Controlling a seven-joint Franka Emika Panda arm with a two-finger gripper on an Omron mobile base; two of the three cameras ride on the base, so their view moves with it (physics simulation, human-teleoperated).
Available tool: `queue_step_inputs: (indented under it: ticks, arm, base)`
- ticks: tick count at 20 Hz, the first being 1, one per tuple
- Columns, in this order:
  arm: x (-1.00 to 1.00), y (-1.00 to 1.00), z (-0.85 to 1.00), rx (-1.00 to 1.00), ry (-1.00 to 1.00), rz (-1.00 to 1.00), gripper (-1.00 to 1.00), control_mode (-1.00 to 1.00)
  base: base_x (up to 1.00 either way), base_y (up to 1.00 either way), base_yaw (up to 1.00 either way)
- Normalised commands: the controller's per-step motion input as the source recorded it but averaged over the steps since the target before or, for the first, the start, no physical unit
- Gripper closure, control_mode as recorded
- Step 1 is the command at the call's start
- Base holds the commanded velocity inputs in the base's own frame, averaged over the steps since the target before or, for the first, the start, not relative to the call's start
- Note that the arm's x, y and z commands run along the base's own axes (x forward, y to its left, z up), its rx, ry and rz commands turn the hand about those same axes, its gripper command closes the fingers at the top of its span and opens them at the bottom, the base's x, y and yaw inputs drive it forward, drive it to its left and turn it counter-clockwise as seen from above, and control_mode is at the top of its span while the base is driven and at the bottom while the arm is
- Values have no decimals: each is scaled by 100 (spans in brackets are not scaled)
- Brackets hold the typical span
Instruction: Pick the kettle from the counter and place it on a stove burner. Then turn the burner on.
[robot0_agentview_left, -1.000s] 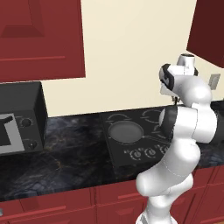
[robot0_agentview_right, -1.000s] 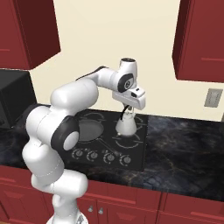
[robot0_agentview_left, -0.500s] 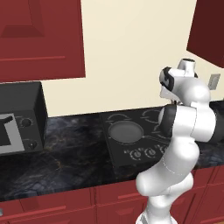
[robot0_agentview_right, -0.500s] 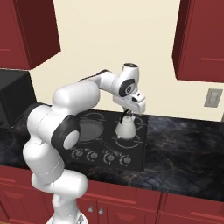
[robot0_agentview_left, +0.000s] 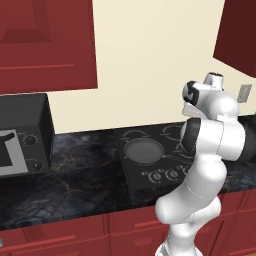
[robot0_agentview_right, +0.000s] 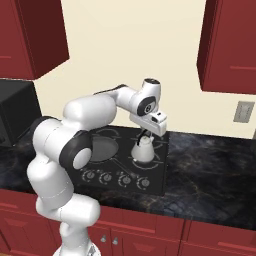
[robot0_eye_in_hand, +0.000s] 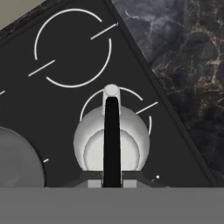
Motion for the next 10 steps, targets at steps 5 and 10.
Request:
queue_step_inputs:
  ticks: [5,10]
  arm:
    - [6,0,-8,0,0,0,100,-100]
    - [15,0,-12,0,0,0,100,-100]
  base:
    - [0,0,0]
    - [0,0,0]
